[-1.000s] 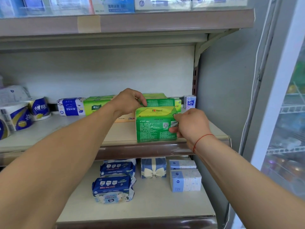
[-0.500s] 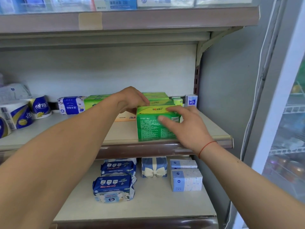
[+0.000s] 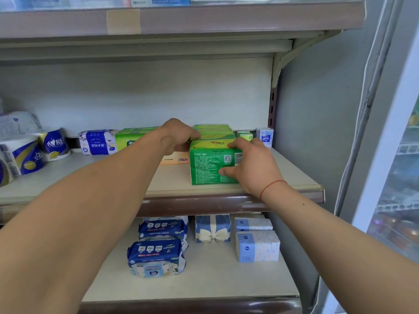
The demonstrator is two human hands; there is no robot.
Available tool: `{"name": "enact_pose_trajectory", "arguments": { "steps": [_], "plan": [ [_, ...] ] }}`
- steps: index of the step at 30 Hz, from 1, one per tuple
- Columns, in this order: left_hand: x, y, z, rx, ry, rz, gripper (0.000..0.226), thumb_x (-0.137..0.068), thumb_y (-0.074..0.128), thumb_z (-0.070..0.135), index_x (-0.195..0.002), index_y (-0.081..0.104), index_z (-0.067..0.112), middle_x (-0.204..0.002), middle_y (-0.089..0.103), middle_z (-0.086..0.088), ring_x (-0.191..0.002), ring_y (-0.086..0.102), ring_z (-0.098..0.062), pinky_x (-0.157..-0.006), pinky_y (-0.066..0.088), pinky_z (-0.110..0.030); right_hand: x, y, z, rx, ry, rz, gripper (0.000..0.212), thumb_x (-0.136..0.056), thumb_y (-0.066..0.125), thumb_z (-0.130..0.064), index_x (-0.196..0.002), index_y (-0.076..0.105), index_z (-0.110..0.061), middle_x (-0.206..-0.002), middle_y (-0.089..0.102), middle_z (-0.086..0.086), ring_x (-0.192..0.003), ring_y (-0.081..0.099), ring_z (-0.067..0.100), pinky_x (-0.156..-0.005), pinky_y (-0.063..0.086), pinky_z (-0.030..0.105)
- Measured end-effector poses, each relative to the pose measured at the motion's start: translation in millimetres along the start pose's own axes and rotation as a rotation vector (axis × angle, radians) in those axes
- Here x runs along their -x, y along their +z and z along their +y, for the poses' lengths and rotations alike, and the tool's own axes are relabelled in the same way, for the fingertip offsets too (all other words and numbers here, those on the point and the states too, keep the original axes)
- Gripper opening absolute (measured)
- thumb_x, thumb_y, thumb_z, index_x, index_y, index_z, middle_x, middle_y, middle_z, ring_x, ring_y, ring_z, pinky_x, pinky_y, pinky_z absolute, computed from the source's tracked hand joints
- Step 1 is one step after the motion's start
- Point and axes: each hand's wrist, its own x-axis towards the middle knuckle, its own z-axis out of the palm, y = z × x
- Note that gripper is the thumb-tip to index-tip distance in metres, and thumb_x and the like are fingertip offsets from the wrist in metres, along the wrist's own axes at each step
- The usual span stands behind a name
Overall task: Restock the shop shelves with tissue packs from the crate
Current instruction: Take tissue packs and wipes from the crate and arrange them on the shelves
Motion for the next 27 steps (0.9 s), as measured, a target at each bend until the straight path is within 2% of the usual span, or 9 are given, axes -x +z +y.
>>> {"name": "enact_pose_trajectory", "arguments": {
  "steps": [4, 8, 10, 13, 16, 18, 20, 23, 27],
  "plan": [
    [5, 1, -3, -0.003, 0.019, -0.017, 0.025, -0.092, 0.074, 0.015, -0.11, 0.068, -0.002, -0.104, 0.076, -0.012, -0.09, 0.076, -0.022, -0.077, 0.063, -0.034, -2, 6, -2, -0.029, 0.0, -0.003, 0.075, -0.069, 0.092, -0.04, -0.135, 0.059, -0.024, -0.128, 0.049, 0.01, -0.092, 0.048, 0.019, -0.088, 0.044, 0.025],
    [12, 3, -9, -0.038, 0.065, -0.036, 0.025, -0.095, 0.07, 0.021, -0.114, 0.071, 0.004, -0.108, 0.076, -0.012, -0.101, 0.074, -0.024, -0.095, 0.059, -0.039, 0, 6, -1, -0.077, 0.008, -0.021, 0.075, -0.07, 0.092, -0.038, -0.136, 0.059, -0.025, -0.128, 0.048, 0.009, -0.097, 0.051, 0.02, -0.092, 0.043, 0.024],
    [18, 0, -12, -0.041, 0.101, -0.023, 0.029, -0.095, 0.071, 0.029, -0.116, 0.072, 0.009, -0.109, 0.076, -0.007, -0.104, 0.073, -0.025, -0.098, 0.058, -0.04, 2, 3, 0, -0.089, 0.003, -0.032, 0.076, -0.073, 0.09, -0.04, -0.14, 0.057, -0.027, -0.131, 0.048, 0.01, -0.103, 0.053, 0.021, -0.095, 0.041, 0.022],
    [28, -8, -14, -0.054, 0.161, 0.065, 0.034, -0.089, 0.072, 0.043, -0.112, 0.076, 0.018, -0.106, 0.076, 0.0, -0.095, 0.073, -0.021, -0.095, 0.059, -0.043, 8, -5, 1, -0.122, -0.006, -0.012, 0.073, -0.079, 0.085, -0.042, -0.144, 0.054, -0.034, -0.136, 0.047, 0.009, -0.116, 0.056, 0.024, -0.098, 0.036, 0.019],
    [57, -16, -8, -0.002, 0.206, 0.111, 0.016, -0.096, 0.067, 0.032, -0.101, 0.076, 0.019, -0.1, 0.073, -0.006, -0.086, 0.067, -0.021, -0.092, 0.06, -0.044, 17, -13, -1, -0.25, 0.004, 0.056, 0.055, -0.084, 0.08, -0.044, -0.135, 0.062, -0.036, -0.126, 0.053, 0.003, -0.101, 0.061, 0.021, -0.098, 0.044, 0.023],
    [81, -22, -4, 0.066, 0.239, 0.141, 0.017, -0.099, 0.064, 0.025, -0.107, 0.074, 0.014, -0.101, 0.071, -0.006, -0.089, 0.067, -0.021, -0.086, 0.062, -0.037, 29, -24, -9, -0.477, 0.058, 0.086, 0.028, -0.09, 0.074, -0.041, -0.116, 0.07, -0.034, -0.108, 0.061, -0.001, -0.082, 0.063, 0.02, -0.082, 0.055, 0.035],
    [111, -28, -3, 0.093, 0.281, 0.158, 0.018, -0.1, 0.062, 0.022, -0.108, 0.074, 0.012, -0.097, 0.071, -0.002, -0.09, 0.069, -0.019, -0.081, 0.062, -0.033, 48, -36, -19, -0.726, 0.117, 0.073, 0.007, -0.096, 0.069, -0.029, -0.1, 0.073, -0.026, -0.095, 0.065, -0.001, -0.068, 0.061, 0.017, -0.062, 0.054, 0.039],
    [158, -36, -10, 0.126, 0.307, 0.182, 0.017, -0.1, 0.061, 0.021, -0.105, 0.075, 0.012, -0.096, 0.072, -0.005, -0.088, 0.07, -0.017, -0.079, 0.063, -0.033, 80, -47, -27, -0.972, 0.174, 0.042, 0.011, -0.098, 0.064, -0.017, -0.099, 0.073, -0.012, -0.088, 0.065, 0.005, -0.067, 0.057, 0.016, -0.051, 0.046, 0.032],
    [219, -42, -32, 0.144, 0.301, 0.206, 0.016, -0.103, 0.059, 0.022, -0.105, 0.073, 0.016, -0.098, 0.074, -0.006, -0.085, 0.07, -0.014, -0.077, 0.064, -0.031, 127, -46, -36, -1.128, 0.24, -0.032, 0.013, -0.099, 0.061, -0.014, -0.099, 0.074, -0.01, -0.087, 0.065, 0.009, -0.065, 0.054, 0.02, -0.048, 0.041, 0.031]
  ]
}}
